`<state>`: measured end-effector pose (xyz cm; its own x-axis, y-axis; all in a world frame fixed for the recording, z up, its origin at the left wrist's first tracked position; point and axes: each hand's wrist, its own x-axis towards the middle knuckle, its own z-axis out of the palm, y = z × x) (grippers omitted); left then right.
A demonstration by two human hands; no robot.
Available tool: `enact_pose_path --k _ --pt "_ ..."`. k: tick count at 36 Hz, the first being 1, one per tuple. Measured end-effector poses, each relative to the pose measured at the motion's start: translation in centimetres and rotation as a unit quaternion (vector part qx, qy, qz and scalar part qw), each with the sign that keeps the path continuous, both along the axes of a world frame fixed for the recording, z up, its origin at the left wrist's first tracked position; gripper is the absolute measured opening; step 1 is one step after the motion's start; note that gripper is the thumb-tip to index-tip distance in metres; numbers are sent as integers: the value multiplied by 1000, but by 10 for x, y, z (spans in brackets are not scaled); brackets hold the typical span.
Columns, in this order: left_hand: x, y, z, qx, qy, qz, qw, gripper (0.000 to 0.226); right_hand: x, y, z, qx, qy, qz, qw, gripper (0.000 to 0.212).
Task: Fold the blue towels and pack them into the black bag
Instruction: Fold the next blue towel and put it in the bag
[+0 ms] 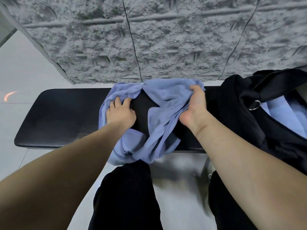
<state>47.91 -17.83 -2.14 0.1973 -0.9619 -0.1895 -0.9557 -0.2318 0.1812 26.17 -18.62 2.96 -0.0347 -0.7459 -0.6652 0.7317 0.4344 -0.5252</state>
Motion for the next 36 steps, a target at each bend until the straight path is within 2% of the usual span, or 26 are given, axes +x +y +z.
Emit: enact_pose_path --k 3,6,8,13,15,17,18,19,21,23,25,28,30,32,34,36 --pt "8 -1 2 16 -7 34 999 50 -5 -4 -4 -1 9 -21 1000 33" --pt "10 1 3 12 1 15 1000 50 -4 -2 -11 7 36 26 999 43" --pt "8 4 3 5 20 1 1000 52 -4 0 -12 17 59 50 997 41" --pt "-10 10 6 -76 58 -50 994 39 -5 6 -6 -5 86 94 992 29" --pt "-25 10 7 -95 127 -58 986 32 -5 10 -2 -11 67 121 990 24" --pt "-43 10 13 -66 241 -9 968 27 -6 12 2 -14 43 138 989 21" --pt "-53 10 19 -34 306 33 951 29 -6 13 5 -13 28 144 989 22" --pt "-62 8 24 5 378 84 922 40 -6 14 7 -16 12 148 989 25" --pt "-77 3 27 78 490 181 849 58 -6 16 9 -21 -3 148 989 34" --pt "-87 1 34 113 569 228 782 47 -9 17 11 -25 -4 149 989 32" --pt "-96 2 40 146 623 239 731 29 -15 18 13 -34 -23 151 988 22" --pt "-98 7 40 188 662 197 698 48 -26 17 16 -33 -36 145 988 28" --pt "-99 11 37 190 671 191 691 45 -33 18 18 -29 -50 147 987 36" --pt "-103 14 36 193 677 206 680 39 -38 20 19 -34 -64 159 985 30" --pt "-109 19 38 191 707 223 644 36 -41 23 19 -43 -87 187 978 33" --pt "-116 23 45 178 756 232 586 38 -43 26 20 -39 -121 210 969 30"
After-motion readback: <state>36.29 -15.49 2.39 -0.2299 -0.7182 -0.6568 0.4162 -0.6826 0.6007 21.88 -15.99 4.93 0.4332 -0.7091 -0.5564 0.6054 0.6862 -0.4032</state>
